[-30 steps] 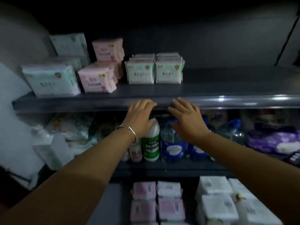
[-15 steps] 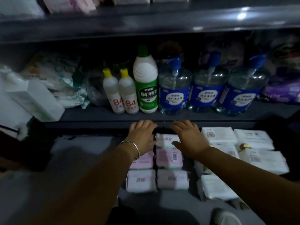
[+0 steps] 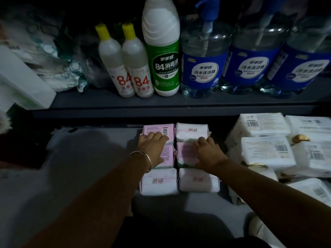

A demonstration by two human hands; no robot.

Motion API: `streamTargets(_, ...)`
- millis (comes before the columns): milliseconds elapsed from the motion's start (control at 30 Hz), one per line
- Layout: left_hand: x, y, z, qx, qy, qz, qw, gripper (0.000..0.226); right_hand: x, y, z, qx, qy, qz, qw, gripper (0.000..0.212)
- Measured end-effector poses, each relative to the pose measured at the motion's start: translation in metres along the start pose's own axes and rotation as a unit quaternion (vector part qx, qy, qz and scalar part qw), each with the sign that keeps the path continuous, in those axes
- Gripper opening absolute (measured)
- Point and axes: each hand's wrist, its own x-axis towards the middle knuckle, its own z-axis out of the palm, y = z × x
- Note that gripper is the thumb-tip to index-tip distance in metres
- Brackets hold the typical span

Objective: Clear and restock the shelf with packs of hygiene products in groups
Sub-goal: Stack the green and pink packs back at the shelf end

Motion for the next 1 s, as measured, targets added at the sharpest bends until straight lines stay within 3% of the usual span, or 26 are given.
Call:
streamTargets(200, -0.001, -0.001, 0.017, -0.016, -0.009, -0.012, 1.000, 0.068, 0.009, -0.004, 0.011, -0.073, 0.039, 0.010, 0.997, 0.052)
streamTargets(333, -0.001, -0.002, 0.024, -0.013, -0.004, -0.019, 1.000, 0.069, 0.013, -0.007, 0.013, -0.109, 0.051, 0.003, 0.993, 0.056)
streamTargets(800, 0.008, 0.006, 0.032, 0.042, -0.001, -0.044, 0.998, 0.060, 0.004, 0.013, -0.023, 0.060, -0.003, 0.008, 0.998, 0.076)
streamTargets(1000, 0.016, 0.015, 0.030, 0.089, -0.022, -0.038, 0.995, 0.052, 0.009, 0.019, -0.027, 0.094, -0.010, 0.000, 0.996, 0.071)
